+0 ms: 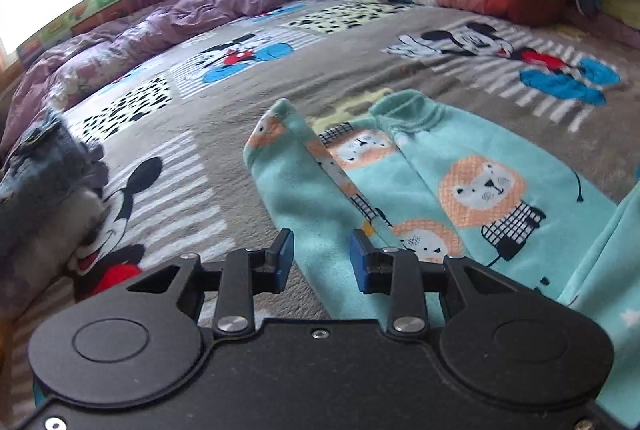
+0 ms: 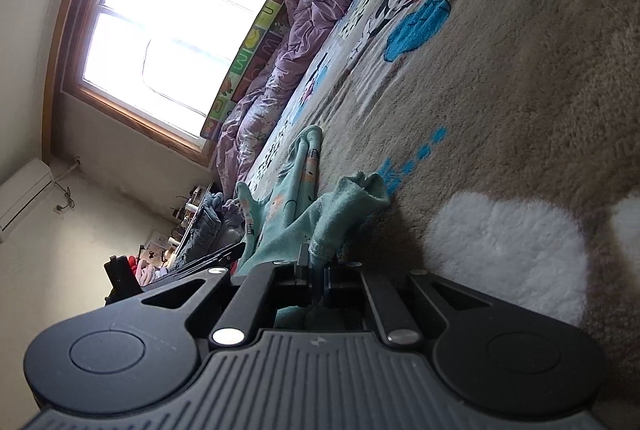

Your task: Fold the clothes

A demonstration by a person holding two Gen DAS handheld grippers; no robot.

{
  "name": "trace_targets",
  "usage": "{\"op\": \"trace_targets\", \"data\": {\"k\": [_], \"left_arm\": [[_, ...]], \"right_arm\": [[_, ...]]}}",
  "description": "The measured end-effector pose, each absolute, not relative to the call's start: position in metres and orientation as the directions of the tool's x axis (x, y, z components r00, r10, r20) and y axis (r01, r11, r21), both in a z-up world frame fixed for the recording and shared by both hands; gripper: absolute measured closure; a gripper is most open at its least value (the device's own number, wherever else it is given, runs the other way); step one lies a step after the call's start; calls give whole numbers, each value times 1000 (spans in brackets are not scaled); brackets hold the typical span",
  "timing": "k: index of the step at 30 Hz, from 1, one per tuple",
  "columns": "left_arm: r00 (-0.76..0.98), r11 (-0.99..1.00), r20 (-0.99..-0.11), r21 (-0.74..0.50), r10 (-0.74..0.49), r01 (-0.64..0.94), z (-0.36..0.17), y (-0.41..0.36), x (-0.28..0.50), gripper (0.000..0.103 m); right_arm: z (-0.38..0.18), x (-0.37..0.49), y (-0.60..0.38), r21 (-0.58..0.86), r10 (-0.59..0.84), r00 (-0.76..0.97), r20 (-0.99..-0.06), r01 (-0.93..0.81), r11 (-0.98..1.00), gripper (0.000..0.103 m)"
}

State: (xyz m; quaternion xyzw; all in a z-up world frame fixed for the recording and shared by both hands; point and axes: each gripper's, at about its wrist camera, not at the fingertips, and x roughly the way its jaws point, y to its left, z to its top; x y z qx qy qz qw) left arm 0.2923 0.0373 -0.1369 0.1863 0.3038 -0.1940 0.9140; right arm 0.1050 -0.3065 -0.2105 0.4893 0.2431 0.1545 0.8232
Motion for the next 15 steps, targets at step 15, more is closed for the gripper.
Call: {"op": "trace_targets", "data": {"k": [15], "left_arm": [[738, 854, -643, 250, -206, 456, -120, 22, 341, 73]], "right_arm": [[-211, 103, -304, 873, 505, 824, -258, -26, 488, 96]]}}
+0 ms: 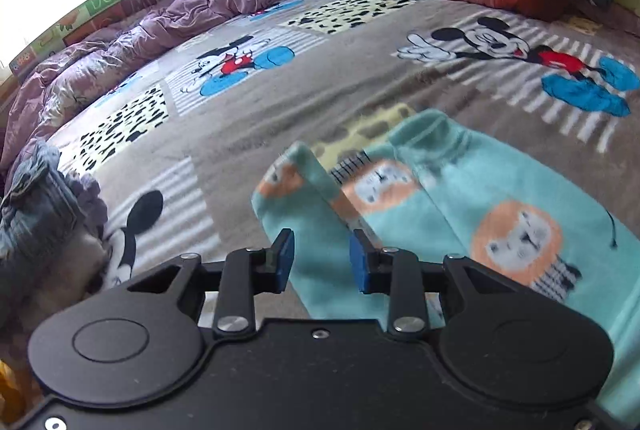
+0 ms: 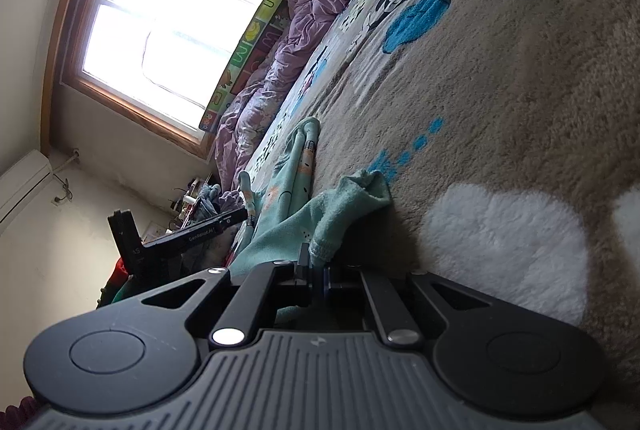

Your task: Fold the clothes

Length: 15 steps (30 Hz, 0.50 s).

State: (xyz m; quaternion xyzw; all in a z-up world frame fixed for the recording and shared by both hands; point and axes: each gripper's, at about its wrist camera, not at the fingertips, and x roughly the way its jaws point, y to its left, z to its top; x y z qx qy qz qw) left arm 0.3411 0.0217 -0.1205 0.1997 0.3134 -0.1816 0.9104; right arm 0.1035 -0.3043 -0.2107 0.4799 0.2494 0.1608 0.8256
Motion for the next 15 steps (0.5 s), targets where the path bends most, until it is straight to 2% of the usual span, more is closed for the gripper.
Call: {"op": "trace_targets", "data": {"k": [7, 15], "left_arm": [[698, 889, -685, 167, -207, 427, -140, 21, 388, 73], [653, 918, -707, 15, -270, 396, -152, 38, 400, 73]], "right_arm": [[-211, 104, -305, 873, 507, 821, -261, -24, 488, 96], [-211, 105, -303, 870, 511, 817, -268, -23, 492, 96]]}}
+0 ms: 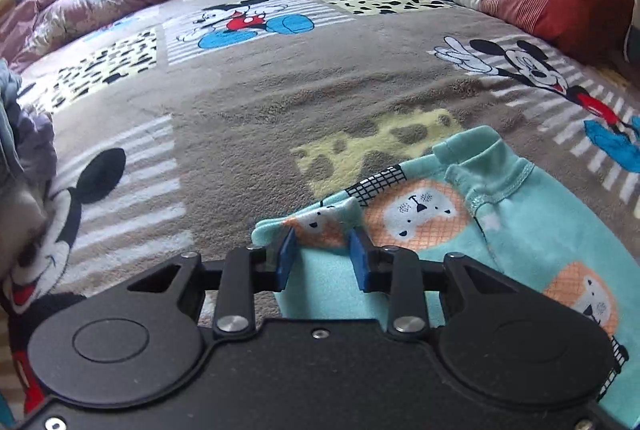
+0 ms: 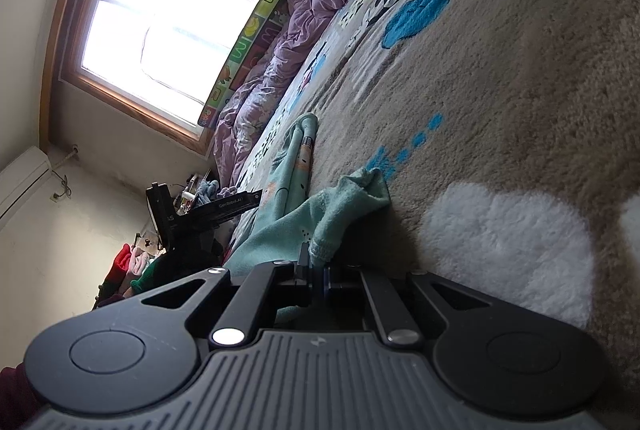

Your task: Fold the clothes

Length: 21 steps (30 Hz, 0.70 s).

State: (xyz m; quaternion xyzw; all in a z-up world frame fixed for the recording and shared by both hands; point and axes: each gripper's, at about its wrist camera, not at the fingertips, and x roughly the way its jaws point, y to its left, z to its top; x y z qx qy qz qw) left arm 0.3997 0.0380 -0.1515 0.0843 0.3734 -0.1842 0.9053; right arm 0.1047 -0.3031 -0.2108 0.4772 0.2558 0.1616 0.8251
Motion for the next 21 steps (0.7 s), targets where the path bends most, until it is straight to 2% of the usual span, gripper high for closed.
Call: {"op": "trace_targets", "data": {"k": [2, 4, 9, 12, 17, 21], "left_arm": [[625, 925, -729, -26, -278, 380, -141, 40, 407, 73], [651, 928, -707, -20, -277, 373, -130, 38, 405, 73], [660, 930, -711, 26, -241, 368, -142, 27, 407, 73], [665, 946, -704, -25, -247, 324, -150, 34, 411, 70], [658, 939, -723, 37, -211, 342, -139, 24, 408, 70], [683, 929, -689, 39, -242, 369, -116, 34, 376, 70]], "right_arm": [[-211, 104, -303, 870, 508, 818, -269, -20, 492, 96], [-211, 104, -302, 870, 504, 820, -269, -17, 493, 96], [-211, 104, -300, 870, 501, 823, -269, -15, 493, 96], [-211, 105, -299, 866, 503, 820, -272, -19, 499, 96], [-210, 108, -297, 865, 503, 820, -273, -19, 501, 96], [-208, 110, -295, 868, 496, 827, -266, -18, 496, 96]]}}
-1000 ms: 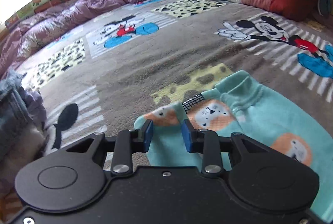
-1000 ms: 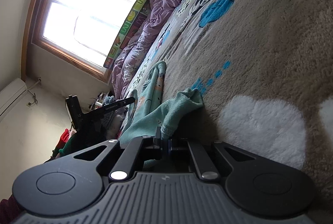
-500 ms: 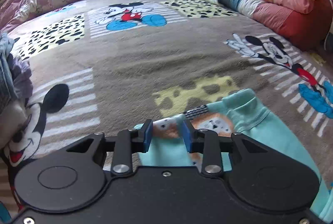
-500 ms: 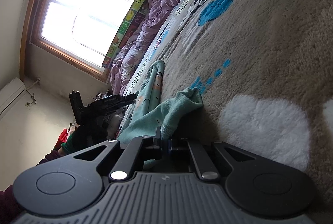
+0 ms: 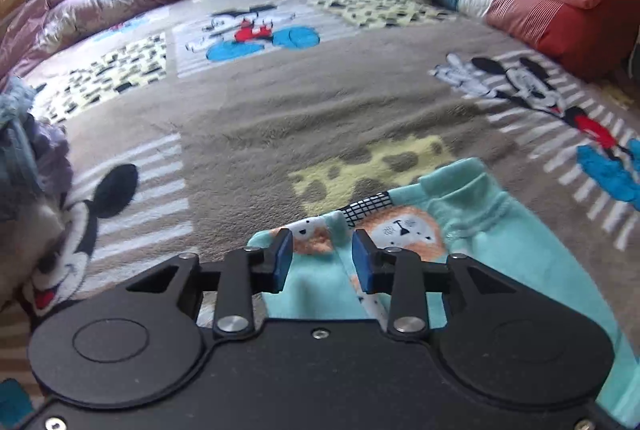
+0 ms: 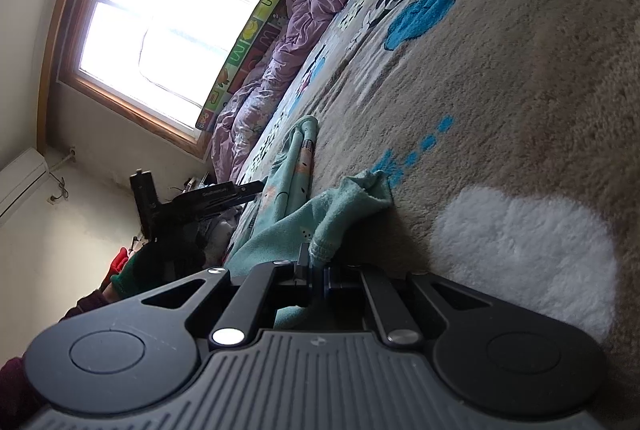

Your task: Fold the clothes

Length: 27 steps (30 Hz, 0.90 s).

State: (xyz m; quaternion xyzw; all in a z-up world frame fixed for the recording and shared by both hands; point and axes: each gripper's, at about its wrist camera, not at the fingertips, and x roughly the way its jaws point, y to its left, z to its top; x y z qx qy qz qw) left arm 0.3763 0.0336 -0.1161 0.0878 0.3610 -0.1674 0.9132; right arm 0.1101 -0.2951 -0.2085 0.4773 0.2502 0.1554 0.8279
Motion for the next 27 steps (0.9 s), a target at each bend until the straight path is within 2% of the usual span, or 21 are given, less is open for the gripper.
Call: {"op": "trace_targets", "data": {"k": [6, 8, 10, 14, 18, 23, 27], "left_arm": [[709, 932, -651, 8, -271, 364, -100, 55, 299, 72], [710, 933, -647, -6, -279, 361, -100, 59, 272, 79], [695, 934, -665, -14, -274, 356, -113, 55, 256, 91], [674, 935, -703, 39, -224, 352, -148, 39, 249, 92], [699, 945, -675, 6, -238, 327, -131, 42, 239, 92], [741, 943, -629, 37, -235, 331, -104, 36, 186, 92], [705, 953, -678, 21, -209, 303, -128, 35, 167, 92]], "right_arm": [[-205, 112, -295, 872, 481, 840, -252, -20, 490, 96], [-204, 113, -297, 872, 475, 844, -248, -19, 489, 96], [-204, 114, -297, 872, 470, 847, -247, -17, 489, 96], [-207, 115, -295, 866, 468, 845, -257, -14, 500, 96], [-207, 116, -292, 857, 463, 845, -267, -12, 515, 96], [-207, 117, -294, 862, 465, 848, -253, -20, 506, 96], [-208, 114, -297, 866, 470, 849, -241, -30, 499, 96]]}}
